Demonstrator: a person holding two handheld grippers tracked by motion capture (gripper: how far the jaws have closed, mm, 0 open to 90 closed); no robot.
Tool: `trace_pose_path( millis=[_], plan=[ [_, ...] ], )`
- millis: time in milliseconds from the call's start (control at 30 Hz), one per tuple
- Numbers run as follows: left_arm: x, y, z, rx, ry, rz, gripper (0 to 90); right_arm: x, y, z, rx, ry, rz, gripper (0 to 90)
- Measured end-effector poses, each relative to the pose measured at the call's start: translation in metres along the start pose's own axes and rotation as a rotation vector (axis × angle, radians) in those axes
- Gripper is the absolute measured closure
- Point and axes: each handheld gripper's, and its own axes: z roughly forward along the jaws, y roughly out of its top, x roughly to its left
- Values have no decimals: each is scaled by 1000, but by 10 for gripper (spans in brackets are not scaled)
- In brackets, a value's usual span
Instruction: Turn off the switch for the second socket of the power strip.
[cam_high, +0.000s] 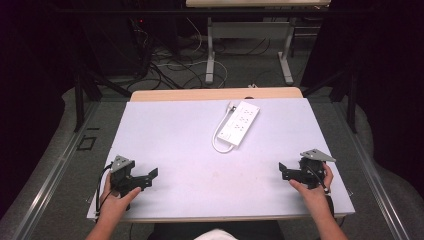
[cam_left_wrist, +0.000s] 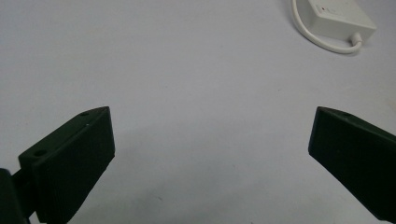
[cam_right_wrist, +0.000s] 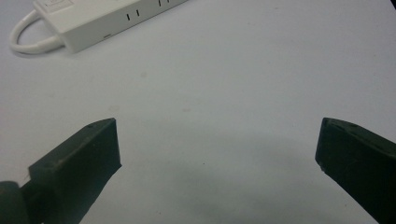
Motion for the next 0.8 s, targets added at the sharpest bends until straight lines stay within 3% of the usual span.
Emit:
trace_pose_path(
  millis=[400,533,800],
  plan=[
    [-4,-4,-8,-4,17,37,7,8,7,-1,-15,-11,-30,0],
    [-4,-5,-12,-11,23,34,8,11,13,0,-42,-20,-80,0],
    [-2,-6,-14,-9,38,31,12,16,19,2,-36,9,-110,0]
  ],
)
